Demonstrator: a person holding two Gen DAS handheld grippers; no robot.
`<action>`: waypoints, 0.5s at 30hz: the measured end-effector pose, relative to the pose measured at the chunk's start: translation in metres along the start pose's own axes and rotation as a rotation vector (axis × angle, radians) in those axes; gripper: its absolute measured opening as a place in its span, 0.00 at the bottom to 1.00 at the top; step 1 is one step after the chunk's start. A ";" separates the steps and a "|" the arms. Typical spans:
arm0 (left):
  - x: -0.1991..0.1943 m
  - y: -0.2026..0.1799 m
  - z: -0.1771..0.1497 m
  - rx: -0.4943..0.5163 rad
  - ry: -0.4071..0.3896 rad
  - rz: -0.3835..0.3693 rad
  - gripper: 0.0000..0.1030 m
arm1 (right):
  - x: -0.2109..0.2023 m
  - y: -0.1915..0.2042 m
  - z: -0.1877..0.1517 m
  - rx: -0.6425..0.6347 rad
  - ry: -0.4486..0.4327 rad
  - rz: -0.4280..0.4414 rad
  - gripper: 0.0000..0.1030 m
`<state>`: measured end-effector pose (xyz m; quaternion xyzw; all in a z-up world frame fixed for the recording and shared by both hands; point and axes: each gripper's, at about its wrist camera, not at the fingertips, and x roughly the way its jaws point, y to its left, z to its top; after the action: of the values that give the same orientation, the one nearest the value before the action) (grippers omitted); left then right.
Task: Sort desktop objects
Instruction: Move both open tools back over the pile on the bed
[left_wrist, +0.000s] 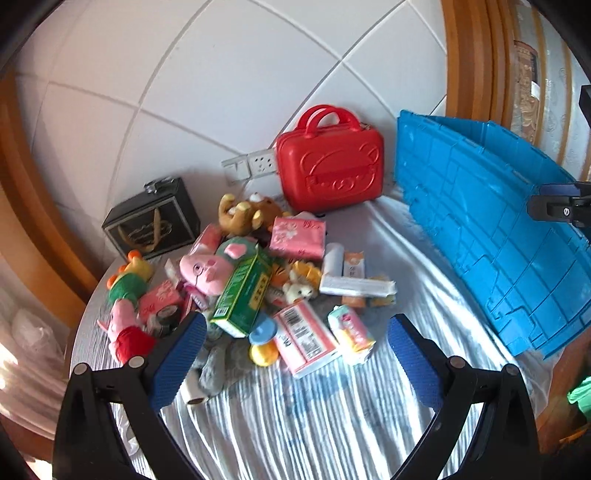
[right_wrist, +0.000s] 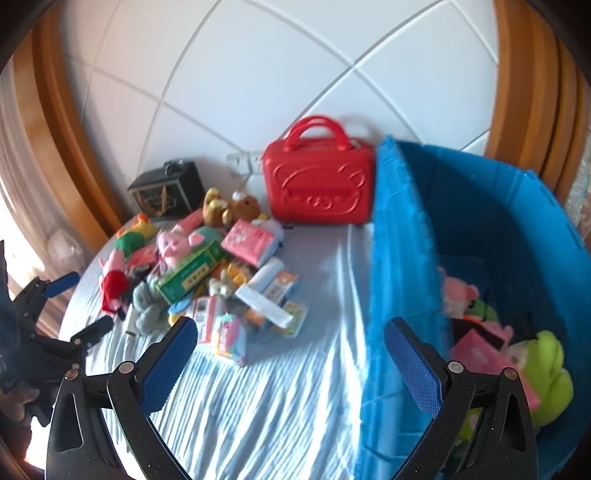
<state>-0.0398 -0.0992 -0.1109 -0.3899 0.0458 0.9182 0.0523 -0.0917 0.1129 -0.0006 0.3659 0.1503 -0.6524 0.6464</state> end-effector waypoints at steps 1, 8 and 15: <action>0.003 0.012 -0.009 -0.012 0.013 0.006 0.97 | 0.012 0.009 -0.003 -0.006 0.024 0.004 1.00; 0.033 0.074 -0.061 -0.070 0.090 0.043 0.97 | 0.081 0.057 -0.016 -0.059 0.137 0.020 1.00; 0.077 0.123 -0.103 -0.140 0.152 0.072 0.97 | 0.148 0.093 -0.034 -0.104 0.220 0.004 1.00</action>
<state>-0.0359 -0.2291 -0.2324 -0.4591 -0.0008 0.8883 -0.0118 0.0224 0.0155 -0.0977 0.4015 0.2533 -0.5985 0.6454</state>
